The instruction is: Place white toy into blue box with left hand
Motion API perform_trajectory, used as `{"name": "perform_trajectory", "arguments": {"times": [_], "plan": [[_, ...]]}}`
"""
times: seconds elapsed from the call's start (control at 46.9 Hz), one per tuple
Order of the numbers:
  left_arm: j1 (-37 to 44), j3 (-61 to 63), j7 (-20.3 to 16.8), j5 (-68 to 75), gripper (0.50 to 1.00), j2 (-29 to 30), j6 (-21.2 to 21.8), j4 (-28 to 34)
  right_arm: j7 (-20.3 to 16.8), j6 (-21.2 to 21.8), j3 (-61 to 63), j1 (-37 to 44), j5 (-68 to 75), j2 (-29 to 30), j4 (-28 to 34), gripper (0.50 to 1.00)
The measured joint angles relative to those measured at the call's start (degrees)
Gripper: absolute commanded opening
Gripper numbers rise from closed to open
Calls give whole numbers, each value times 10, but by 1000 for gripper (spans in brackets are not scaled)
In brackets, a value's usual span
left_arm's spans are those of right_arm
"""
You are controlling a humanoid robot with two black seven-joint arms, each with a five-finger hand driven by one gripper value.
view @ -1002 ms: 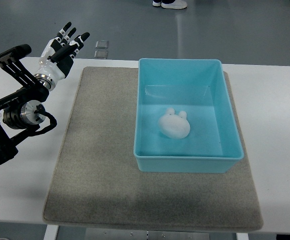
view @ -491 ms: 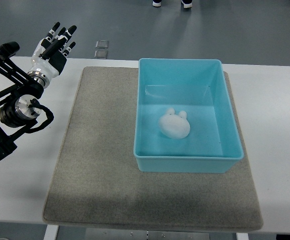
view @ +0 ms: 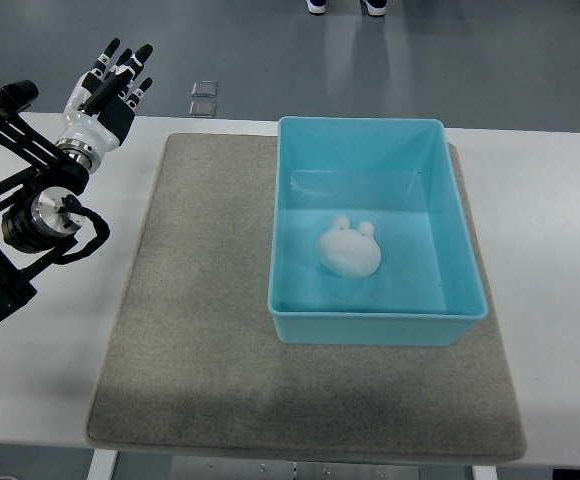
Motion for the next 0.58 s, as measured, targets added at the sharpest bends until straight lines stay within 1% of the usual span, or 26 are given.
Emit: {"name": "perform_trajectory", "arguments": {"times": [0.576], "plan": [[-5,-29,0,-5,1000,4,10,-8,0,3,1,0,0,0,0,936]]}}
